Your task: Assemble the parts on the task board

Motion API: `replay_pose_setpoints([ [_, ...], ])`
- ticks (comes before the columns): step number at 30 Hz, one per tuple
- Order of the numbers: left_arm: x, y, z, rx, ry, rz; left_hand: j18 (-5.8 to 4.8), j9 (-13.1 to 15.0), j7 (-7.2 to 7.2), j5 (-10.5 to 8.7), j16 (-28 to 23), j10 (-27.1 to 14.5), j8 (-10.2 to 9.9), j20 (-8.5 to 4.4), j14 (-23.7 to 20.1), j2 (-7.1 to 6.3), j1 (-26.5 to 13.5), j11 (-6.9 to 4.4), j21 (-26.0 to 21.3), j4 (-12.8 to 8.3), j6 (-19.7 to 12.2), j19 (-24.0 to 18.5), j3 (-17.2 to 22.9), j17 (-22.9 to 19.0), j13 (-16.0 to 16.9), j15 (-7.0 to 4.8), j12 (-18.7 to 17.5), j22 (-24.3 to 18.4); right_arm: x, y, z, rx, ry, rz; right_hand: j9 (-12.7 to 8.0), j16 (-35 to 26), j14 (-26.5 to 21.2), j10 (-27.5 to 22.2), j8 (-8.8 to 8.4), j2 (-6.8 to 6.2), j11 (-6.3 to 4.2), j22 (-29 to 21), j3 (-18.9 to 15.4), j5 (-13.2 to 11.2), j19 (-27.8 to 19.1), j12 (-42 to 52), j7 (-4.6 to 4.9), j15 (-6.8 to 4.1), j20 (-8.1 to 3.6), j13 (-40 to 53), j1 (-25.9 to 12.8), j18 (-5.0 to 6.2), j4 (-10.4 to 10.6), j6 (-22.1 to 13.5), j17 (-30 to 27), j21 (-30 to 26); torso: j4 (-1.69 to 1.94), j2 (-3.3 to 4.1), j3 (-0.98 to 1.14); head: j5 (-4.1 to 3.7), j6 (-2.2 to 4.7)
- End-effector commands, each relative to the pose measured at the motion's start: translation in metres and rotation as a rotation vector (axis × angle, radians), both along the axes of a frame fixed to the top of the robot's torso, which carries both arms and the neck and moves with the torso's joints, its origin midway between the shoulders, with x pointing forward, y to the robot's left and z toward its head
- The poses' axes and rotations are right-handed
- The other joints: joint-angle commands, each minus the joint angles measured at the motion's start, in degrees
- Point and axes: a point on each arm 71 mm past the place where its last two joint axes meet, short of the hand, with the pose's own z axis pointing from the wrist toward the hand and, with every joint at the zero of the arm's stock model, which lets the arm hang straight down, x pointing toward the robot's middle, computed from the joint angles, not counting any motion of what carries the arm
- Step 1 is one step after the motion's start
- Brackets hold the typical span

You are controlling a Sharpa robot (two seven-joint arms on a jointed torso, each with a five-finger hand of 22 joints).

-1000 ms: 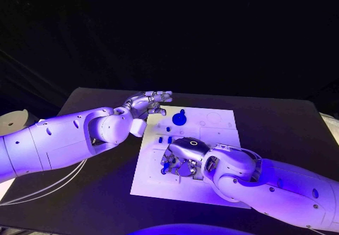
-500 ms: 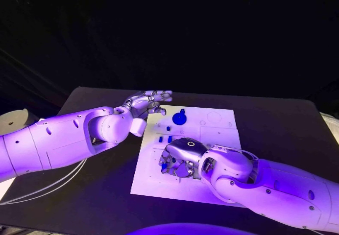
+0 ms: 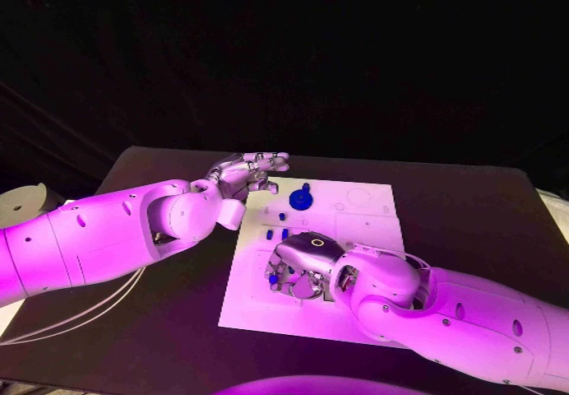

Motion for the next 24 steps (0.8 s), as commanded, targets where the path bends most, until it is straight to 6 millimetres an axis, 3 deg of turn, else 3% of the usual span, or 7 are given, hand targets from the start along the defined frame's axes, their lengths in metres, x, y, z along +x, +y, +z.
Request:
replay_pose_setpoints([
  [1,-0.0009,-0.0026,0.0014,-0.01,-0.008,-0.02,1.0,0.09,-0.07,0.24,-0.06,-0.44,-0.06,0.15,-0.2,0.09,-0.22,0.08,0.28,-0.33,-0.35,-0.43,0.02,-0.06,0.07,0.03,0.24,0.1,0.0001,-0.0019,-0.0088,-0.059,0.013,-0.003,0.1,0.29,1.95,0.11,0.21,0.19,-0.13,-0.03,0.27,0.23,0.05,-0.28,-0.15,0.16,0.42,0.07,0.21,0.0,-0.06,0.43,-0.06,0.27,0.05,0.03,-0.03,-0.02,-0.06],
  [5,-0.001,-0.0022,0.0014,-0.01,-0.007,-0.02,1.0,0.09,-0.07,0.24,-0.06,-0.44,-0.06,0.15,-0.2,0.09,-0.22,0.08,0.28,-0.33,-0.35,-0.43,0.02,-0.06,0.07,0.03,0.24,0.1,0.001,-0.0012,-0.0104,-0.065,0.015,-0.004,0.1,0.25,1.93,0.1,0.19,0.13,-0.12,-0.08,0.29,0.26,0.03,-0.32,-0.14,0.16,0.43,0.07,0.2,0.01,-0.11,0.41,-0.13,0.24,0.0,0.01,0.05,0.07,-0.11],
  [24,-0.0015,-0.0015,0.0015,-0.003,-0.01,-0.024,1.0,0.09,-0.07,0.24,-0.06,-0.44,-0.06,0.15,-0.2,0.09,-0.22,0.08,0.28,-0.33,-0.35,-0.43,0.02,-0.06,0.07,0.03,0.24,0.1,0.0009,-0.0057,-0.0172,-0.123,0.026,-0.006,0.15,0.28,1.9,0.13,0.11,-0.12,-0.06,-0.08,0.5,0.34,-0.04,-0.56,-0.09,0.23,0.51,0.08,-0.12,0.02,-0.33,0.43,-0.12,0.23,0.04,0.02,0.02,0.37,-0.43],
])
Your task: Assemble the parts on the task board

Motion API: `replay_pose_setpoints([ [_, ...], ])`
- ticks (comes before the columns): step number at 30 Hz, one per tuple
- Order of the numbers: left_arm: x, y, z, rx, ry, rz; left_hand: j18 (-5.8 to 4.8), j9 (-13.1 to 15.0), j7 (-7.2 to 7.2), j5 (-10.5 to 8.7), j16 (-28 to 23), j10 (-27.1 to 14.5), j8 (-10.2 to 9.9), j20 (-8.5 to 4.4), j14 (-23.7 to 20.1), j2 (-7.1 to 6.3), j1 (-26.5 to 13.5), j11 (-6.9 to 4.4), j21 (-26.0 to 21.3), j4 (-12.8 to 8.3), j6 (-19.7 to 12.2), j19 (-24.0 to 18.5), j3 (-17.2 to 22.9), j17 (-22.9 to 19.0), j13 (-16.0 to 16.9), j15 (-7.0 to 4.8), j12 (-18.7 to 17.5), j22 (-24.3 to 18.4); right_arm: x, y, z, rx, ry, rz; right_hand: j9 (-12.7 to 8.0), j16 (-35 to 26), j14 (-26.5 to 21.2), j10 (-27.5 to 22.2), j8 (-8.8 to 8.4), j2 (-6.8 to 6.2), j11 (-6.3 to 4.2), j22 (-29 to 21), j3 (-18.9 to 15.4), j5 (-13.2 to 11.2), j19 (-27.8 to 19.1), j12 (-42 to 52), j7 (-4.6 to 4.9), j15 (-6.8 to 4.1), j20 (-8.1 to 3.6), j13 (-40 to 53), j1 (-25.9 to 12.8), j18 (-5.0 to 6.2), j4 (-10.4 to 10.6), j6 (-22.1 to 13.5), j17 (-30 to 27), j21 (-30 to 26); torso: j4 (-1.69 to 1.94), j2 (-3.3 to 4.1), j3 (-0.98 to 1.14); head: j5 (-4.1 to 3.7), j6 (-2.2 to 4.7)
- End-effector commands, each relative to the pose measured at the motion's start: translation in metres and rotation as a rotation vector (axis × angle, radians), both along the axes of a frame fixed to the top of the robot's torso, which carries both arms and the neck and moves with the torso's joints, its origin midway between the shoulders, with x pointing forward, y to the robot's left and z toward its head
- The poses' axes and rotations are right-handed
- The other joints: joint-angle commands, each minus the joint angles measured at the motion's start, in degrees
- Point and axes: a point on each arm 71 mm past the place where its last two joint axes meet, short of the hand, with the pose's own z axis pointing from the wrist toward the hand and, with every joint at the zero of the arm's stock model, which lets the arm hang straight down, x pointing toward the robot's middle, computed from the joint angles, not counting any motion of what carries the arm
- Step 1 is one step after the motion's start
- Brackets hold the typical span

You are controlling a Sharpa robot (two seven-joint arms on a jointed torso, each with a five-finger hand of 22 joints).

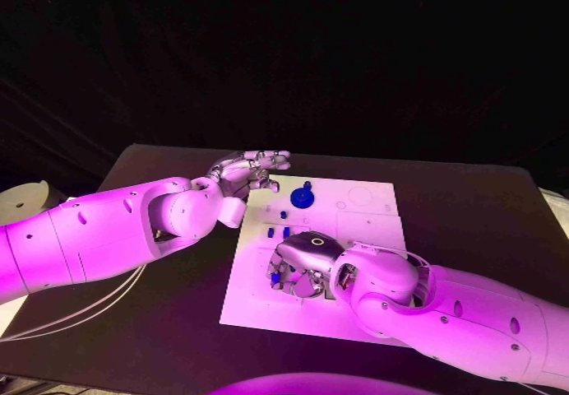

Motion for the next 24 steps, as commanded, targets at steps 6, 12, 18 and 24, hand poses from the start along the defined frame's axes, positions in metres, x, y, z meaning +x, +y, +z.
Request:
replay_pose_setpoints([
  [6,-0.001,-0.002,0.0015,-0.005,-0.011,-0.023,1.01,0.09,-0.07,0.24,-0.06,-0.44,-0.06,0.15,-0.19,0.09,-0.22,0.08,0.28,-0.33,-0.35,-0.43,0.02,-0.07,0.08,0.03,0.24,0.06,-0.0039,-0.007,-0.011,-0.087,-0.018,-0.006,0.26,0.44,1.94,0.49,0.28,0.16,-0.19,0.37,0.45,0.57,0.06,-0.19,0.02,0.15,0.49,0.15,0.13,-0.02,-0.31,0.79,0.3,0.42,0.02,-0.03,-0.01,0.21,-0.13],
  [12,-0.0011,-0.0014,0.0016,-0.005,-0.012,-0.022,1.02,0.1,-0.04,0.23,0.04,-0.66,0.01,0.18,-0.24,0.22,-0.24,0.11,0.38,-0.46,-0.46,-0.51,0.14,-0.16,0.1,0.05,0.51,0.1,-0.0046,-0.0085,-0.0104,-0.085,-0.032,-0.007,0.29,0.48,1.95,0.58,0.3,0.12,-0.22,0.4,0.53,0.69,0.07,-0.2,0.0,0.12,0.47,0.16,0.15,-0.01,-0.43,0.86,0.35,0.44,-0.01,0.02,-0.02,0.38,-0.21],
  [18,-0.0013,-0.0012,0.0016,-0.005,-0.011,-0.022,1.02,0.1,-0.04,0.23,0.04,-0.66,0.01,0.18,-0.24,0.22,-0.24,0.11,0.38,-0.46,-0.46,-0.51,0.14,-0.16,0.1,0.05,0.51,0.1,-0.0047,-0.0076,-0.0102,-0.084,-0.035,-0.01,0.29,0.37,1.91,0.54,0.24,-0.02,-0.19,0.28,0.53,0.78,0.03,-0.28,0.05,0.13,0.46,0.14,0.01,0.01,-0.47,0.8,0.14,0.38,-0.02,-0.02,-0.03,0.38,-0.2],
  [24,-0.0014,-0.0013,0.0017,-0.005,-0.011,-0.022,1.02,0.1,-0.04,0.23,0.04,-0.66,0.01,0.18,-0.24,0.22,-0.24,0.11,0.38,-0.46,-0.46,-0.51,0.14,-0.16,0.1,0.05,0.51,0.1,-0.0042,-0.006,-0.0098,-0.075,-0.034,-0.014,-0.45,0.04,1.72,-2.72,-0.93,-1.31,0.98,-0.45,0.53,0.77,-0.35,-1.58,1.39,1.07,0.96,-0.19,-1.53,0.04,-0.15,-2.41,-0.43,-0.08,-0.01,-0.02,-0.06,0.37,-0.23],
])
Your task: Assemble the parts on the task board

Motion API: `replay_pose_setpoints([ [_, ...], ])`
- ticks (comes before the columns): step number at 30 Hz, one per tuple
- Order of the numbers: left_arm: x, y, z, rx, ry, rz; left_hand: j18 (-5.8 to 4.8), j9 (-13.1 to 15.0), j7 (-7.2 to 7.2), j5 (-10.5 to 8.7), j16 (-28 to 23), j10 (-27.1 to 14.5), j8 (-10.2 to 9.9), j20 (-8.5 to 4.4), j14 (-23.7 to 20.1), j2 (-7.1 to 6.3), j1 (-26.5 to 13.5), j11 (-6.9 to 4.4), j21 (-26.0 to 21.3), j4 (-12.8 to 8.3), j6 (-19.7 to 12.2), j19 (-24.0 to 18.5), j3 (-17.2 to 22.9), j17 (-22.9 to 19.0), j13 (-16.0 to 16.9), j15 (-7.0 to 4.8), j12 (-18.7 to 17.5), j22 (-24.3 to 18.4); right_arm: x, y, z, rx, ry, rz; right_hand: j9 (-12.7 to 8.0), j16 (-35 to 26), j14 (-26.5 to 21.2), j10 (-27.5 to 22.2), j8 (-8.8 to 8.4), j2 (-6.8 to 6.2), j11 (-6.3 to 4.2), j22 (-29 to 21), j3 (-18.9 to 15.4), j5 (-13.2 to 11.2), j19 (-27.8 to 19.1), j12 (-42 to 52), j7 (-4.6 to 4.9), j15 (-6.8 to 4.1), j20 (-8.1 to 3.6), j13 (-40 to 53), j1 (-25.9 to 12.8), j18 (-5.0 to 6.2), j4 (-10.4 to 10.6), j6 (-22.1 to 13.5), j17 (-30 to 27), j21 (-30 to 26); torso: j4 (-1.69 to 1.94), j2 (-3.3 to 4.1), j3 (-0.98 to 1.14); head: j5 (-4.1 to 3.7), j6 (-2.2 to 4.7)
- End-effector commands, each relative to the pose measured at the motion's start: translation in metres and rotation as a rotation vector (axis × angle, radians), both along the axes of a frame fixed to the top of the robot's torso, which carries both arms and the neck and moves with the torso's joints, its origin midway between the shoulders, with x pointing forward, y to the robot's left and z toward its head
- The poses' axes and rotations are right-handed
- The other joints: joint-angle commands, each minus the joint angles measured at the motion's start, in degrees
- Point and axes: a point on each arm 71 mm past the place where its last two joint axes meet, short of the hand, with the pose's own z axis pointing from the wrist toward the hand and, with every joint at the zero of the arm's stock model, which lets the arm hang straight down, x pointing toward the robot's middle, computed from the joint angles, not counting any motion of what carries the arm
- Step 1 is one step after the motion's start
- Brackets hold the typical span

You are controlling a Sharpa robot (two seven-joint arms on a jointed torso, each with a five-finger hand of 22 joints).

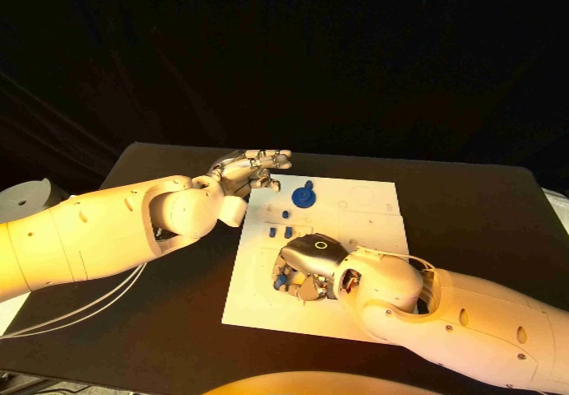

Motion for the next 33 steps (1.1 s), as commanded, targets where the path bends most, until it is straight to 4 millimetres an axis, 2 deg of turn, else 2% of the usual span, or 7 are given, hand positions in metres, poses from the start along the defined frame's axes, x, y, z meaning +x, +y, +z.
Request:
replay_pose_setpoints([
  [1,-0.001,-0.002,0.002,-0.009,-0.009,-0.02,1.02,0.1,-0.04,0.23,0.04,-0.36,0.01,-0.02,-0.24,0.22,-0.24,-0.2,0.38,-0.28,-0.46,-0.3,-0.04,-0.05,0.05,0.05,0.16,0.05,0.001,-0.002,-0.006,-0.041,0.003,-0.013,-0.66,-0.19,1.72,-2.94,-1.14,-1.22,1.19,-0.64,0.13,0.1,-0.35,-1.23,1.41,1.07,0.96,-0.33,-1.46,0.04,0.26,-2.87,-0.5,-0.31,-0.01,-0.02,-0.02,0.0,-0.01],
  [2,-0.001,-0.002,0.002,-0.009,-0.009,-0.02,1.02,0.1,-0.04,0.23,0.04,-0.36,0.01,-0.02,-0.24,0.22,-0.24,-0.2,0.38,-0.28,-0.46,-0.3,-0.04,-0.05,0.05,0.05,0.16,0.05,0.001,-0.002,-0.006,-0.041,0.003,-0.013,-0.66,-0.19,1.72,-2.94,-1.14,-1.22,1.19,-0.64,0.13,0.1,-0.35,-1.23,1.41,1.07,0.96,-0.33,-1.46,0.04,0.26,-2.87,-0.5,-0.31,-0.01,-0.02,-0.02,0.0,-0.01],
  [4,-0.001,-0.003,0.002,-0.009,-0.009,-0.02,1.02,0.1,-0.04,0.23,0.04,-0.36,0.01,-0.02,-0.24,0.22,-0.24,-0.2,0.38,-0.28,-0.46,-0.3,-0.04,-0.05,0.05,0.05,0.16,0.05,0.001,-0.002,-0.006,-0.033,0.005,-0.014,-1.57,0.03,1.69,-10.08,-1.07,-2.72,2.34,-1.85,-1.44,-0.01,-0.97,-1.03,1.89,1.96,1.99,-0.3,-2.59,0.3,-0.02,-8.42,-0.39,-1.1,-0.03,-0.05,-0.02,-0.03,0.02],
  [19,-0.001,-0.003,0.001,-0.009,-0.007,-0.022,1.02,0.1,-0.04,0.23,0.04,-0.36,0.01,-0.02,-0.24,0.22,-0.24,-0.2,0.38,-0.28,-0.46,-0.3,-0.04,-0.05,0.05,0.05,0.16,0.05,0.0,-0.001,0.001,0.042,-0.043,-0.012,-1.57,-0.66,1.13,-14.45,-1.08,-2.67,2.99,-4.32,-6.15,-0.18,-2.22,-0.66,1.67,2.5,2.53,-0.22,-2.11,0.76,-0.91,-11.33,-1.79,-2.67,0.04,-0.03,0.04,-0.2,0.26],
  [22,-0.001,-0.002,0.001,-0.009,-0.007,-0.022,1.02,0.1,-0.04,0.23,0.04,-0.36,0.01,-0.02,-0.24,0.22,-0.24,-0.2,0.38,-0.28,-0.46,-0.3,-0.04,-0.05,0.05,0.05,0.16,0.05,0.0,-0.006,0.007,0.098,-0.075,-0.022,-1.56,-1.15,0.79,-15.67,-1.06,-2.72,3.3,-5.31,-7.51,0.01,-2.76,-0.41,0.76,2.77,2.81,-0.14,-1.53,0.92,-0.88,-12.92,-2.57,-3.33,-0.01,0.06,0.15,-0.2,0.32],
  [29,-0.001,-0.001,0.001,-0.008,-0.006,-0.02,1.02,0.1,-0.04,0.23,0.04,-0.36,0.01,-0.02,-0.24,0.22,-0.24,-0.2,0.38,-0.28,-0.46,-0.3,-0.04,-0.05,0.05,0.05,0.16,0.05,0.003,-0.029,0.024,0.207,-0.098,-0.064,-1.42,-1.96,0.38,-14.96,-0.96,-3.08,3.07,-6.56,-10.18,-0.4,-3.35,1.18,1.38,2.66,2.9,0.05,-1.24,1.16,0.02,-13.08,-3.88,-4.17,-0.22,-0.12,0.03,-0.27,0.54],
  [33,-0.001,0.001,0.001,-0.006,-0.005,-0.018,1.02,0.1,-0.04,0.23,0.04,-0.36,0.01,-0.02,-0.24,0.22,-0.24,-0.2,0.38,-0.28,-0.46,-0.3,-0.04,-0.05,0.05,0.05,0.16,0.05,0.015,-0.063,0.044,0.315,-0.018,-0.162,-1.39,-2.25,0.18,-13.23,-0.92,-2.88,2.54,-7.2,-11.88,-0.21,-3.63,2.8,1.4,2.32,2.61,0.18,-0.8,1.31,0.59,-13.15,-4.35,-4.62,-0.3,-0.17,0.09,-0.41,1.63],
])
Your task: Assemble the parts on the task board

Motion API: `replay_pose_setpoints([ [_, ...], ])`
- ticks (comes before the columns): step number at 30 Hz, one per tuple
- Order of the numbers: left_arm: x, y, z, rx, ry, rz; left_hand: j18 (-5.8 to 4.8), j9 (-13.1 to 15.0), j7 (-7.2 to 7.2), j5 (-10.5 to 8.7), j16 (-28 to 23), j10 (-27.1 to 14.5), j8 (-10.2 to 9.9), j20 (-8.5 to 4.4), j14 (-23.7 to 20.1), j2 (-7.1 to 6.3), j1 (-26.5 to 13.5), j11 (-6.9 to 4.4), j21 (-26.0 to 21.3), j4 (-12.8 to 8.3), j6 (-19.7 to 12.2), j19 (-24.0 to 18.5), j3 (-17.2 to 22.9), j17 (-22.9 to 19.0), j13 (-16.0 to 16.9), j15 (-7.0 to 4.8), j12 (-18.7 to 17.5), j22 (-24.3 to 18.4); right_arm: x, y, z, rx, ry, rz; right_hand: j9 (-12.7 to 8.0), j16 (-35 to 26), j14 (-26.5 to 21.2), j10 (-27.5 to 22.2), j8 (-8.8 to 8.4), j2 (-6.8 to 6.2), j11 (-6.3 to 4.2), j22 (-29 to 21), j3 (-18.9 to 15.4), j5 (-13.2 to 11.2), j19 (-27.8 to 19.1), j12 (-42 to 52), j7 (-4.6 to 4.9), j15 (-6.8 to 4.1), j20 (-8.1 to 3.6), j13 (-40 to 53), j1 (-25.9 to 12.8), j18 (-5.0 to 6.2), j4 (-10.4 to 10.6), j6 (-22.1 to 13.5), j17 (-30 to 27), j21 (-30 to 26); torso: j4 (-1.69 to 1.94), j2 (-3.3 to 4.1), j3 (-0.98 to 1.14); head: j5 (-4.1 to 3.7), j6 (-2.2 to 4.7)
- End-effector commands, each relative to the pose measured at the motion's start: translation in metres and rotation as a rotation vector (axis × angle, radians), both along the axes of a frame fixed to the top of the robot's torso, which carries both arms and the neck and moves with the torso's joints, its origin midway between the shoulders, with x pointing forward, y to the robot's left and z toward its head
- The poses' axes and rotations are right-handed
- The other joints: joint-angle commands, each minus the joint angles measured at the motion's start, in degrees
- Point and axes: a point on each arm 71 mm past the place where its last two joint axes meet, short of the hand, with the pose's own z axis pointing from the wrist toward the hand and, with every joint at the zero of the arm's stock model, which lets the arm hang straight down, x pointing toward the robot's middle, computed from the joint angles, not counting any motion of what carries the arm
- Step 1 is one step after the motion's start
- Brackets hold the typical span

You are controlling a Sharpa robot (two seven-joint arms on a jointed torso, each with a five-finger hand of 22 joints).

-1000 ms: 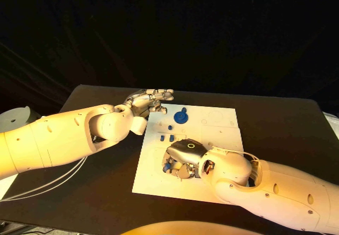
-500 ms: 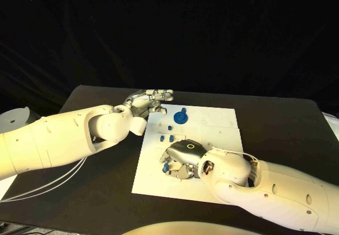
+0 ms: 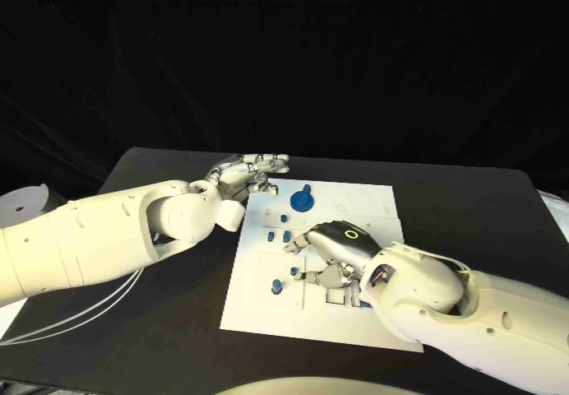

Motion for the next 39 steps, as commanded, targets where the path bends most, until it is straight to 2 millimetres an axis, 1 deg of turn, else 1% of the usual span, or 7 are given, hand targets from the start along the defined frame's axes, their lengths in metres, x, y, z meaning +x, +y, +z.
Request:
replay_pose_setpoints([
  [1,-0.001,-0.001,0.001,-0.008,-0.006,-0.018,1.02,0.06,-0.04,0.23,0.04,-0.36,0.01,-0.02,-0.24,0.22,-0.24,-0.19,0.38,-0.28,-0.46,-0.3,-0.04,-0.06,0.08,0.05,0.16,0.07,0.008,-0.024,0.018,0.189,0.087,-0.073,0.15,-0.1,0.36,2.37,0.09,0.44,-0.47,-0.05,-0.58,0.4,-0.44,1.57,0.78,-0.24,-0.2,0.27,0.85,0.4,0.08,0.15,0.12,-0.24,-0.19,-0.12,0.03,-0.19,0.85],
  [8,0.0,0.003,0.001,-0.002,-0.005,-0.005,1.02,0.06,-0.04,0.23,0.04,-0.36,0.01,-0.02,-0.24,0.22,-0.24,-0.19,0.38,-0.28,-0.46,-0.3,-0.04,-0.06,0.08,0.05,0.16,0.07,0.016,-0.087,0.034,0.258,0.156,-0.261,0.62,3.28,2.05,14.1,1.25,2.37,-2.18,7.52,0.99,2.19,3.22,6.97,0.87,-1.65,-1.41,1.74,2.16,-0.94,0.07,3.8,5.0,4.76,-1.09,-0.46,0.09,-0.5,1.17],
  [14,0.0,0.003,0.0,-0.003,-0.006,-0.006,1.02,0.06,-0.04,0.23,0.04,-0.36,0.01,-0.02,-0.24,0.22,-0.24,-0.19,0.38,-0.28,-0.46,-0.3,-0.04,-0.06,0.08,0.05,0.16,0.07,0.01,-0.119,0.022,0.147,0.259,-0.392,0.89,6.39,3.1,25.56,2.64,1.38,-4.85,13.36,-1.18,3.27,5.62,15.18,-1.47,-3.81,-3.56,7.73,-2.35,-1.98,3.14,6.57,9.34,8.67,-1.78,-0.67,0.24,-0.96,1.37],
  [16,0.0,0.002,0.0,-0.004,-0.006,-0.007,1.02,0.06,-0.04,0.23,0.04,-0.36,0.01,-0.02,-0.24,0.22,-0.24,-0.19,0.38,-0.28,-0.46,-0.3,-0.04,-0.06,0.08,0.05,0.16,0.07,0.006,-0.126,0.015,0.088,0.291,-0.429,0.9,8.03,3.52,27.84,3.01,0.97,-5.37,15.48,-3.23,7.21,6.34,28.68,-2.04,-4.27,-4.24,22.31,-5.33,-2.36,5.15,6.83,11.81,10.04,-1.93,-0.74,0.22,-1.25,1.49],
  [18,0.0,0.002,0.0,-0.004,-0.006,-0.008,1.02,0.06,-0.04,0.23,0.04,-0.36,0.01,-0.02,-0.24,0.22,-0.24,-0.19,0.38,-0.28,-0.46,-0.3,-0.04,-0.06,0.08,0.05,0.16,0.07,0.002,-0.13,0.01,0.035,0.307,-0.458,0.98,9.92,3.85,27.57,3.67,0.89,-5.68,17.58,-6.06,11.45,6.89,43.64,-2.6,-4.45,-4.63,39.24,-7.12,-2.82,6.74,6.94,14.77,11.38,-2.08,-0.77,0.21,-1.6,1.45],
  [23,-0.001,0.003,0.0,-0.004,-0.006,-0.007,1.02,0.06,-0.04,0.23,0.04,-0.36,0.01,-0.02,-0.24,0.22,-0.24,-0.19,0.38,-0.28,-0.46,-0.3,-0.04,-0.06,0.08,0.05,0.16,0.07,-0.005,-0.135,-0.002,-0.07,0.328,-0.506,1.6,12.12,4.12,24.69,5.55,3.29,-5.39,19.87,-12.01,13.4,7.15,58.32,-2.61,-4.29,-4.61,57.07,-8.42,-3.0,7.88,6.88,18.28,12.87,-2.11,-0.83,0.15,-2.78,1.21],
  [39,-0.001,0.005,0.0,-0.003,-0.005,-0.003,1.02,0.06,-0.04,0.23,0.04,-0.36,0.01,-0.02,-0.24,0.22,-0.24,-0.19,0.38,-0.28,-0.46,-0.3,-0.04,-0.06,0.08,0.05,0.16,0.07,-0.014,-0.126,-0.03,-0.168,0.38,-0.538,2.68,12.65,4.19,25.06,7.23,5.32,-5.51,20.39,-17.0,15.23,7.02,63.2,-2.57,-4.37,-4.26,64.52,-9.76,-3.11,8.33,6.85,19.28,13.18,-1.92,-0.73,0.07,-3.04,0.85],
])
